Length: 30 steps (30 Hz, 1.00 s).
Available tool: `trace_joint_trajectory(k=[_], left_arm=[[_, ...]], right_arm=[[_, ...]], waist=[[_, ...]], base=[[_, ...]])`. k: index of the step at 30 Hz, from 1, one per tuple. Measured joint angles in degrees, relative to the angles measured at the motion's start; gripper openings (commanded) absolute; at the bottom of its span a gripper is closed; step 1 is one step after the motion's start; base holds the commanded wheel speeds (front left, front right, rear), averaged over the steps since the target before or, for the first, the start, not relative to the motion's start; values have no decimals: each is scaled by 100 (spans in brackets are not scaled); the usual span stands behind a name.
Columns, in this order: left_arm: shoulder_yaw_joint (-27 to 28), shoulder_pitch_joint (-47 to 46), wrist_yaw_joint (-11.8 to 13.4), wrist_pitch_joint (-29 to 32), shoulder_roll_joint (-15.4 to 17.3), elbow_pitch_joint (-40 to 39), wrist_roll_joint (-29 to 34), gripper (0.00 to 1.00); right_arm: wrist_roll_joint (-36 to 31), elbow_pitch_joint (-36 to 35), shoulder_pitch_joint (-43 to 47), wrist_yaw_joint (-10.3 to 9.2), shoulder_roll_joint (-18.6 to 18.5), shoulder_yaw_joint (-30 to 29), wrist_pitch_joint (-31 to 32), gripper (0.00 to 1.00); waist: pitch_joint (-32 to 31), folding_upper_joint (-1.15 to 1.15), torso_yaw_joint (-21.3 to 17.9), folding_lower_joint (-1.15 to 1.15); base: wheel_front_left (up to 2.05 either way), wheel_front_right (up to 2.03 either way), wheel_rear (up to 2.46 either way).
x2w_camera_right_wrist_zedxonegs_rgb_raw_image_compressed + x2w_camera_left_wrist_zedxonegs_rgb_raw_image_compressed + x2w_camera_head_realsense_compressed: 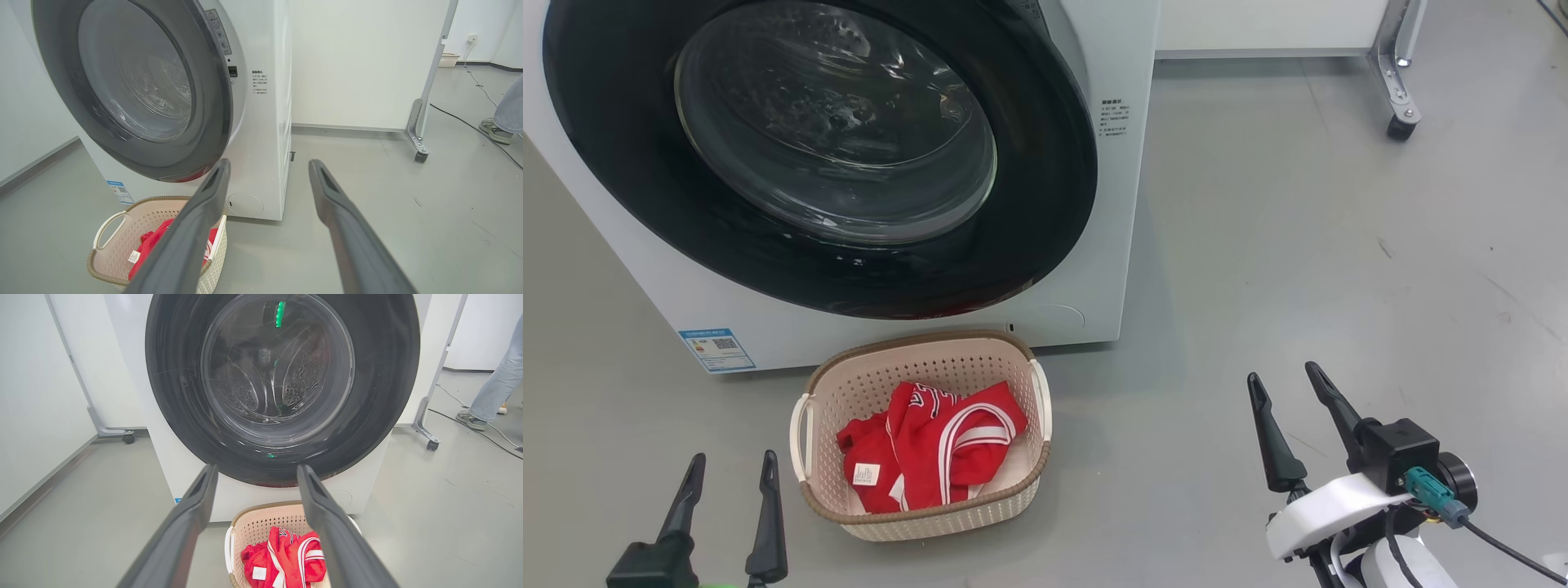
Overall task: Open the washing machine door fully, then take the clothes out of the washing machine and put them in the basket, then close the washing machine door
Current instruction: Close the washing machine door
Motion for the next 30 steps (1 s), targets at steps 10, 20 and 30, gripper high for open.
trace_joint_trajectory(k=[10, 20, 30], left_arm=[[13, 0, 76, -31, -49, 149, 30, 100], [12, -2, 109, -43, -73, 204, 56, 100], [10, -7, 125, -57, -73, 259, 135, 100]], right_arm=[[-12, -2, 16, 0, 2, -29, 0, 100], [-38, -8, 84, 5, 10, -56, 0, 100], [-45, -11, 84, 9, 15, -79, 0, 0]], waist=[[-28, 0, -53, 0], [-19, 0, -82, 0], [21, 0, -62, 0]], base=[[0, 0, 0], [0, 0, 0], [0, 0, 0]])
